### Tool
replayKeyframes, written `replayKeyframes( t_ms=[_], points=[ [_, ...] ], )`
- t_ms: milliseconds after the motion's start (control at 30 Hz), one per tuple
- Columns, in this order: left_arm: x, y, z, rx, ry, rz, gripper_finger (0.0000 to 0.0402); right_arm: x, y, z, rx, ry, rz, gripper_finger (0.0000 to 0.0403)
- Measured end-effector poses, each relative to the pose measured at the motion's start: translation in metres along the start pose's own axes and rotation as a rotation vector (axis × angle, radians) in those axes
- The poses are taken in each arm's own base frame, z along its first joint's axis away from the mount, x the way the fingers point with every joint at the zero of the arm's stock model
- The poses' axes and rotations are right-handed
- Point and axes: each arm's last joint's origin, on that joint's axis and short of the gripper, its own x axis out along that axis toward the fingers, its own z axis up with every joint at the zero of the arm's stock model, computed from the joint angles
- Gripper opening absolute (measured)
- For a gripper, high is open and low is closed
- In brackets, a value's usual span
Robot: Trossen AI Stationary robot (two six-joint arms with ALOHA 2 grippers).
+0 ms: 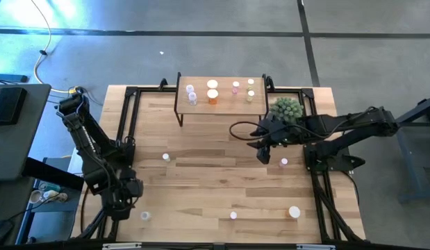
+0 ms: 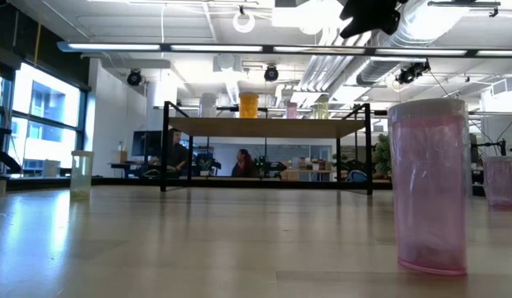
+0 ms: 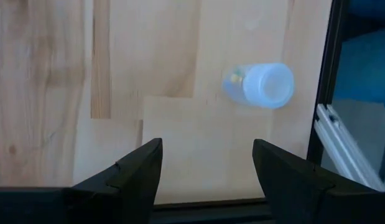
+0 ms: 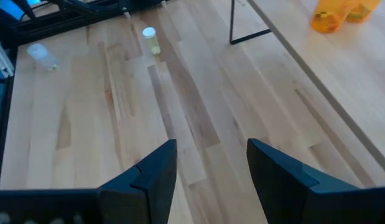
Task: Pick and place medicine bottles onto shelf by color
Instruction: Put the transparent pill bottle aligned with the other transparent pill bottles on the shelf
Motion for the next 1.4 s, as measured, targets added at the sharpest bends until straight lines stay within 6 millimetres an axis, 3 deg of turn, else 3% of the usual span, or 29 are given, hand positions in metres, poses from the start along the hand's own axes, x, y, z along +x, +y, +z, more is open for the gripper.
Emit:
replayKeyframes(
  t_ms=[233, 433, 567, 1067, 1400],
  points=[
    [0.000, 0.001, -0.001, -0.063, 0.021, 0.009, 0.0256, -0.002, 0.005, -0.002, 0.011, -0.009, -0.007, 0.0186],
    [-0.001, -0.004, -0.006, 0.127, -0.080, 0.005, 0.0272, -0.003, 0.009, -0.004, 0.009, -0.027, -0.032, 0.0186],
    [-0.001, -0.012, -0.011, 0.148, -0.162, -0.015, 0.0271, -0.005, 0.012, -0.005, 0.014, -0.026, -0.021, 0.0186],
    [0.049, -0.042, -0.018, 0.226, -0.171, 0.002, 0.0269, -0.005, 0.013, -0.005, 0.010, -0.027, -0.017, 0.0186],
    [0.056, -0.047, -0.012, 0.203, -0.237, -0.011, 0.0268, -0.005, 0.014, -0.005, 0.013, -0.033, -0.014, 0.0186]
  ],
)
